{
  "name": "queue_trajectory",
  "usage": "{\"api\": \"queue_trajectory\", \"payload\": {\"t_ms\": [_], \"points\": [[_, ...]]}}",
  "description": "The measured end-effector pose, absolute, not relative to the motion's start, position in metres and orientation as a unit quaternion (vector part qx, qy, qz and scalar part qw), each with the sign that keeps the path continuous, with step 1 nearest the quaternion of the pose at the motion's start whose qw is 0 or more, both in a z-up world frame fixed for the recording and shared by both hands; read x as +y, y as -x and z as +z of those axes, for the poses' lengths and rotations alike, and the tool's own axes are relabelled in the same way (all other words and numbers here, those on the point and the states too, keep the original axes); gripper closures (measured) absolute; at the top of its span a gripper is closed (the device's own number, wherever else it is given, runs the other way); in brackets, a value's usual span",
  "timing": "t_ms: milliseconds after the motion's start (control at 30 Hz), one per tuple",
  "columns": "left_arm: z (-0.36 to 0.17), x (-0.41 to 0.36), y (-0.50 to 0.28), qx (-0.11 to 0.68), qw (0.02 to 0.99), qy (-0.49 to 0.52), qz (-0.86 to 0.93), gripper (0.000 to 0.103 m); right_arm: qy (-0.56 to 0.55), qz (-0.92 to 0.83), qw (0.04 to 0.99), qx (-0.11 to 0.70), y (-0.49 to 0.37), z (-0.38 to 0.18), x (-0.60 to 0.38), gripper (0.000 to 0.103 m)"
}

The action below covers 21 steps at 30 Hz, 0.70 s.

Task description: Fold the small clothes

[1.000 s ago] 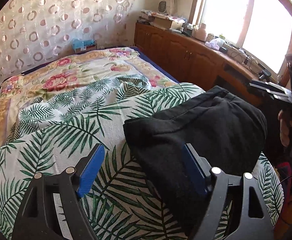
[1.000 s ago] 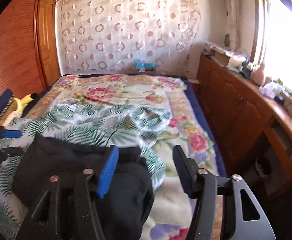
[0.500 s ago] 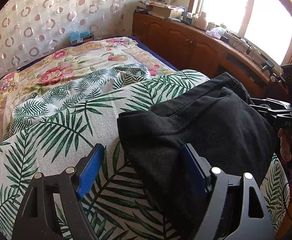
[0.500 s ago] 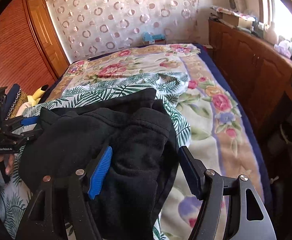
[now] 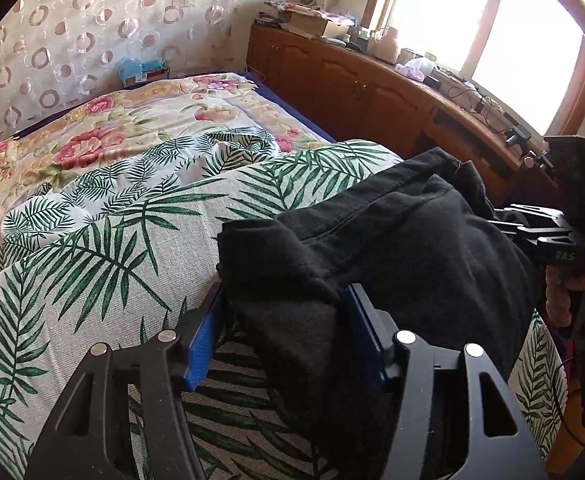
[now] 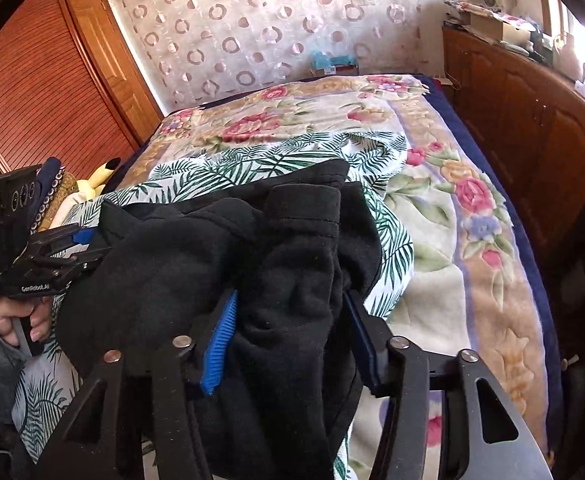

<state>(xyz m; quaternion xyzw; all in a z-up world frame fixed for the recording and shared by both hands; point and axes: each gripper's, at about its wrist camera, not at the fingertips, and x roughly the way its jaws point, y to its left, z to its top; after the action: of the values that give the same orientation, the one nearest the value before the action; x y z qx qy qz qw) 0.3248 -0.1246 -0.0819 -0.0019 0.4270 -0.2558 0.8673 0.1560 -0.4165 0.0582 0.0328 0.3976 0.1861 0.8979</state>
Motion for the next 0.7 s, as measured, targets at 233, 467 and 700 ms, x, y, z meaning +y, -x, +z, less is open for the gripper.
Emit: {"api": "queue_trajectory", "payload": {"t_ms": [233, 467, 700], "points": [[-0.081, -0.123, -0.329, 0.432, 0.857, 0.030, -0.278, 0.077, 0.010, 0.201, 0.908, 0.368, -0.149, 0.062, -0.410, 0.084], [-0.057, -0.121, -0.312, 0.400, 0.869, 0.031, -0.290, 0.089, 0.011, 0.185, 0.931, 0.314, -0.129, 0.077, -0.413, 0.086], [-0.004, -0.097, -0.272, 0.327, 0.899, 0.034, -0.288, 0.089, 0.037, 0.189, 0.943, 0.271, -0.107, 0.097, -0.394, 0.086]]}}
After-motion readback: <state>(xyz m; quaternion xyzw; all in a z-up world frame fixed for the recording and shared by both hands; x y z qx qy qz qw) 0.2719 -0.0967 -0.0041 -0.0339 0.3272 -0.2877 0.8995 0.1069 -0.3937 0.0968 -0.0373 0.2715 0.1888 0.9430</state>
